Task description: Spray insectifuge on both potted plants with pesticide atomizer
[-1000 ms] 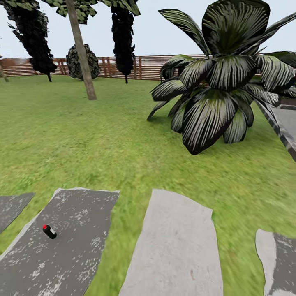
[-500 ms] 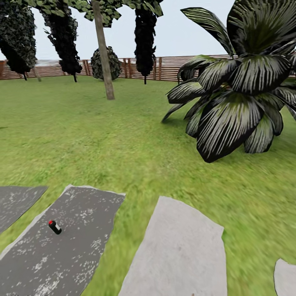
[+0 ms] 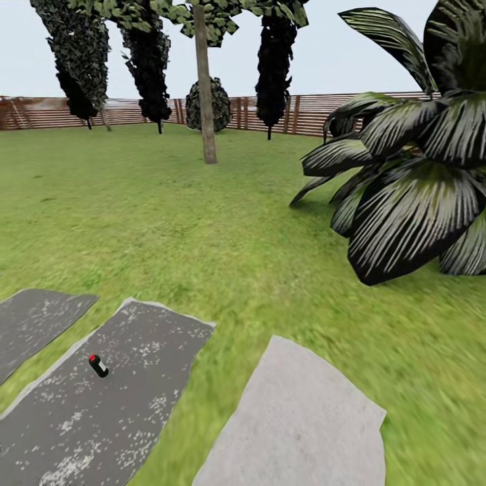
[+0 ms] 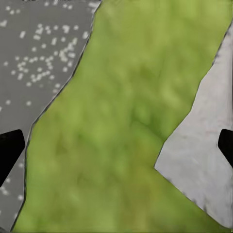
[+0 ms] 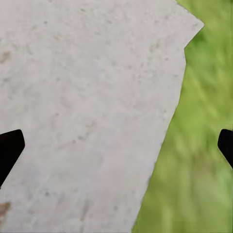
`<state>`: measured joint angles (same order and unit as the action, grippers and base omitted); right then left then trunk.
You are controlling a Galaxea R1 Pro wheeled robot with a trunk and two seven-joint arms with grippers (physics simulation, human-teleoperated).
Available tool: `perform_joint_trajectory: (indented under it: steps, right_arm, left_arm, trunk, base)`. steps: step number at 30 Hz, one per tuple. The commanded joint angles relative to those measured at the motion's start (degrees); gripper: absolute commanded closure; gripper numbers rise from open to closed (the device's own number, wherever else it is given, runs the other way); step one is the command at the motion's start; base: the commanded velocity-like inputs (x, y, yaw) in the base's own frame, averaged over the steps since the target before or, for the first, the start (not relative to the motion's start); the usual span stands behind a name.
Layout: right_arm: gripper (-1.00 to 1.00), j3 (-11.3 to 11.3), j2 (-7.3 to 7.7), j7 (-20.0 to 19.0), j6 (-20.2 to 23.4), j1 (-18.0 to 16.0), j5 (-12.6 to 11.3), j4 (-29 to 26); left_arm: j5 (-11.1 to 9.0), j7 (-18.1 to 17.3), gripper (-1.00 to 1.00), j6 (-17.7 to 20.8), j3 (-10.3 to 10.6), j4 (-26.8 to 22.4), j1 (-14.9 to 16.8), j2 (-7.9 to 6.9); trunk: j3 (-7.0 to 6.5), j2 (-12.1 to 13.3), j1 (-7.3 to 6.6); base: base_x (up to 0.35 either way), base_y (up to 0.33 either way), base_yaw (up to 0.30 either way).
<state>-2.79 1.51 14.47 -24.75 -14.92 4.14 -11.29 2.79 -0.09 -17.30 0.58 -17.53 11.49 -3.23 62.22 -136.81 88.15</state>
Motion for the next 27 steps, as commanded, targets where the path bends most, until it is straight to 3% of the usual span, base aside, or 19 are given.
perform_joint_trajectory:
  steps: [1,15,27]
  right_arm:
    - [-1.0,-0.28,-0.02,0.12,-0.18,-0.02,0.44,0.04]
    - [-1.0,-0.28,-0.02,0.12,-0.17,-0.02,0.44,0.04]
    - [-1.0,-0.28,-0.02,0.12,-0.15,-0.02,0.44,0.04]
  left_arm:
    - [0.29,0.0,-1.0,-0.19,0.04,0.04,0.08,-0.02]
    - [0.2,0.0,-1.0,-0.19,0.04,0.04,0.09,-0.02]
    - [0.2,0.0,-1.0,-0.19,0.04,0.04,0.06,-0.02]
  trunk:
    - [0.05,-0.02,0.01]
    - [0.05,-0.02,0.01]
    - [0.05,-0.02,0.01]
  base:
    - [0.173,-0.239,0.276]
    - [0.169,-0.144,0.276]
    - [0.121,-0.015,0.277]
